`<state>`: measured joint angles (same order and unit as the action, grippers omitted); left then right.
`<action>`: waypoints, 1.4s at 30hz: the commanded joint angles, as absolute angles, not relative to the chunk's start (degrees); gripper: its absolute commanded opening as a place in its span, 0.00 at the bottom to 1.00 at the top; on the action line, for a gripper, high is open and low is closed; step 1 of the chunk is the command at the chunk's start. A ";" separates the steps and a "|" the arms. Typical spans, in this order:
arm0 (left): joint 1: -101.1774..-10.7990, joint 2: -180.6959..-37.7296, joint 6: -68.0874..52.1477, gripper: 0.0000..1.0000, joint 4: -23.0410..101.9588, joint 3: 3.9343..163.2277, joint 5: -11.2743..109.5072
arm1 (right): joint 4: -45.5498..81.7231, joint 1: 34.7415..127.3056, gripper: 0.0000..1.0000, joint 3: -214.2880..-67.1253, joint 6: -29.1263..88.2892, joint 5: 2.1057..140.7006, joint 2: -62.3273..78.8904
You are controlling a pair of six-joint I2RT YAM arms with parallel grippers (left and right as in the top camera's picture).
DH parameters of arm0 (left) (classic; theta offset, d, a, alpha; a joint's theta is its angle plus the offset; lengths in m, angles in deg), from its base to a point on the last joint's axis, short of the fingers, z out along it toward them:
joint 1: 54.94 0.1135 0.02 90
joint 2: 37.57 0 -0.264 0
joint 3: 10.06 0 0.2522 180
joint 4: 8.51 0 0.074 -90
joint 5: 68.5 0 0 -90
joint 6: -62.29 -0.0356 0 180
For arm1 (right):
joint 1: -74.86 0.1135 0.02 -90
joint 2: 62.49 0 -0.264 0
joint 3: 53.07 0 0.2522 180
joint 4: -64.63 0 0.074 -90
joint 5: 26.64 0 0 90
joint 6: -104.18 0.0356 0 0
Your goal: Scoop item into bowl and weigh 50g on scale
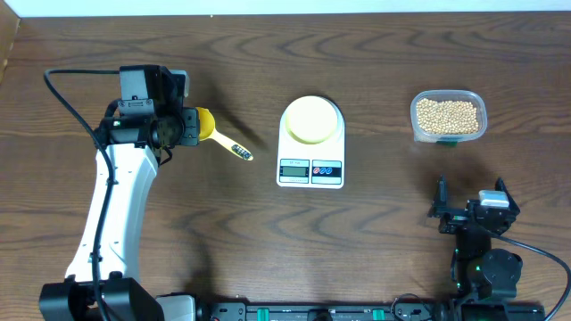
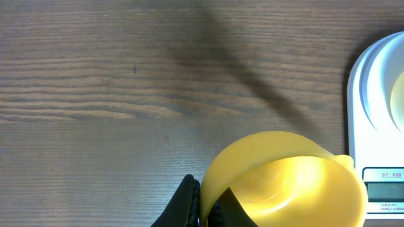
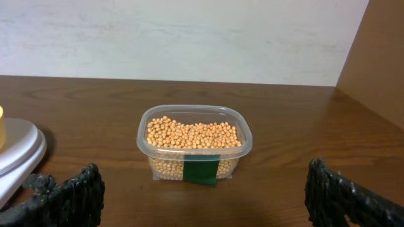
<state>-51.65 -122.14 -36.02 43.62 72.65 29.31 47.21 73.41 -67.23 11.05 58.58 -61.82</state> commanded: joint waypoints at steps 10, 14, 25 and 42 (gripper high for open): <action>-51.43 -121.35 -34.32 0.08 43.29 72.28 30.12 | 46.99 73.89 0.99 -67.17 11.77 58.15 -62.15; -51.43 -121.35 -34.01 0.08 43.14 72.28 30.95 | 46.99 73.89 0.99 -67.17 11.77 58.15 -62.15; -51.43 -121.35 -23.02 0.08 34.14 72.28 39.08 | 47.45 73.78 0.99 -67.17 8.97 54.47 -62.15; -51.41 -121.35 -12.77 0.08 16.35 72.28 38.84 | 55.10 73.78 0.99 -67.17 12.36 59.26 -62.15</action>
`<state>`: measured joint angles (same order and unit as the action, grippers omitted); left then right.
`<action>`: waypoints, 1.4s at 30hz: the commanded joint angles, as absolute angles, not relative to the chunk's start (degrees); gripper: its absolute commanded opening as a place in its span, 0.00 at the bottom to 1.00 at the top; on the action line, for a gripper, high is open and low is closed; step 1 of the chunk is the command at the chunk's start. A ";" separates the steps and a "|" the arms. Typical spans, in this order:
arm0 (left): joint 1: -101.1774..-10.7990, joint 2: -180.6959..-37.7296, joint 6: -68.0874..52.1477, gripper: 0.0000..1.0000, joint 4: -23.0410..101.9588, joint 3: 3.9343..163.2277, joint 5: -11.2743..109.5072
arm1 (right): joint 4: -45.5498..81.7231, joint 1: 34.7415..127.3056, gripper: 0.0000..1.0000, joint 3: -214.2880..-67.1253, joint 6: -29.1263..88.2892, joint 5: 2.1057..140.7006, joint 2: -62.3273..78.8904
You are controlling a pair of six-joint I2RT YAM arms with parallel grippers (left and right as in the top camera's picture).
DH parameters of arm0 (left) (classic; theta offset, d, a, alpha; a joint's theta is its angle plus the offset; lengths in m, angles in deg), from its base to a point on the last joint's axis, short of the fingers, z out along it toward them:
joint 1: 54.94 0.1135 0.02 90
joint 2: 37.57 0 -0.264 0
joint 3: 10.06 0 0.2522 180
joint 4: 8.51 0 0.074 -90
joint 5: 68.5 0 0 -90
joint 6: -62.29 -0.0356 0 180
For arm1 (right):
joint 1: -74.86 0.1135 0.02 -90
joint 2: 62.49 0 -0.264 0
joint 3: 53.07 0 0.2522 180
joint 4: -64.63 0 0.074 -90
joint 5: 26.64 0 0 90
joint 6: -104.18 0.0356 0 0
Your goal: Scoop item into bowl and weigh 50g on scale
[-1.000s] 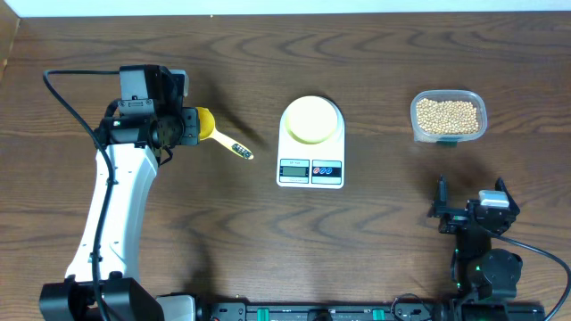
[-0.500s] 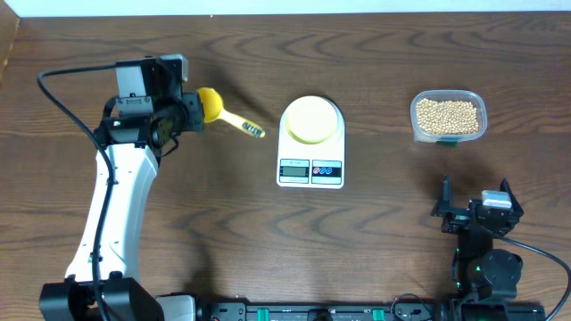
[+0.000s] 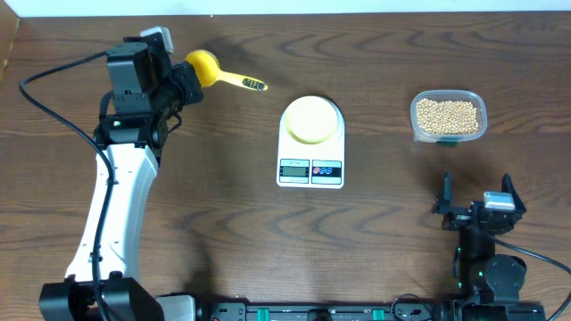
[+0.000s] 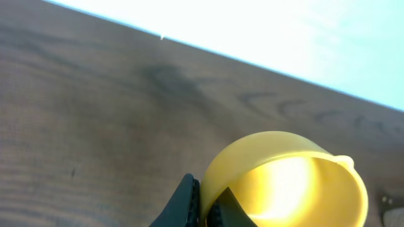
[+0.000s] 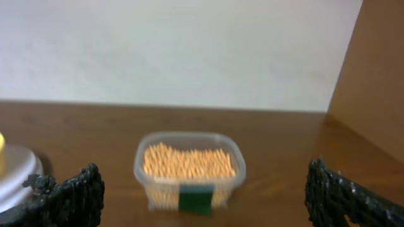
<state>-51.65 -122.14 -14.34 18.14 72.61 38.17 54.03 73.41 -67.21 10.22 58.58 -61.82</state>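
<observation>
My left gripper (image 3: 185, 78) is shut on the rim of a yellow scoop (image 3: 203, 67), held above the table's far left; its handle (image 3: 243, 82) points right toward the scale. In the left wrist view the scoop's cup (image 4: 284, 180) looks empty, its wall pinched between my fingers (image 4: 189, 202). A white scale (image 3: 310, 143) at centre carries a pale yellow bowl (image 3: 312, 119). The clear tub of soybeans (image 3: 448, 116) stands at the far right, also seen as tub (image 5: 188, 169). My right gripper (image 3: 476, 207) is open near the front right edge, empty, facing the tub.
The scale's display and buttons (image 3: 309, 168) face the front edge. A white wall (image 5: 177, 50) rises behind the table, and a brown panel (image 5: 372, 82) stands at the right side. Bare wood lies between the scale and the tub.
My left gripper has lifted the scoop and carried it toward the table's far edge, tilting the wrist so the wall shows. My right gripper has shifted slightly back and rightward, still open.
</observation>
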 commanded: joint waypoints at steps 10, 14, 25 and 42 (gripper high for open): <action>-51.41 -121.35 -12.77 0.08 10.03 72.28 38.84 | 66.62 73.78 0.99 -68.57 13.98 59.24 -62.15; -51.41 -121.35 -12.79 0.08 9.37 72.28 38.80 | 64.54 73.78 0.99 -72.59 13.95 59.22 -60.95; -51.41 -121.35 -12.83 0.08 8.74 72.28 37.14 | 61.27 73.78 0.99 -85.88 13.93 63.09 -39.62; -51.43 -121.35 -12.99 0.08 9.94 72.28 37.14 | 60.08 73.17 0.99 -114.51 19.99 86.32 5.47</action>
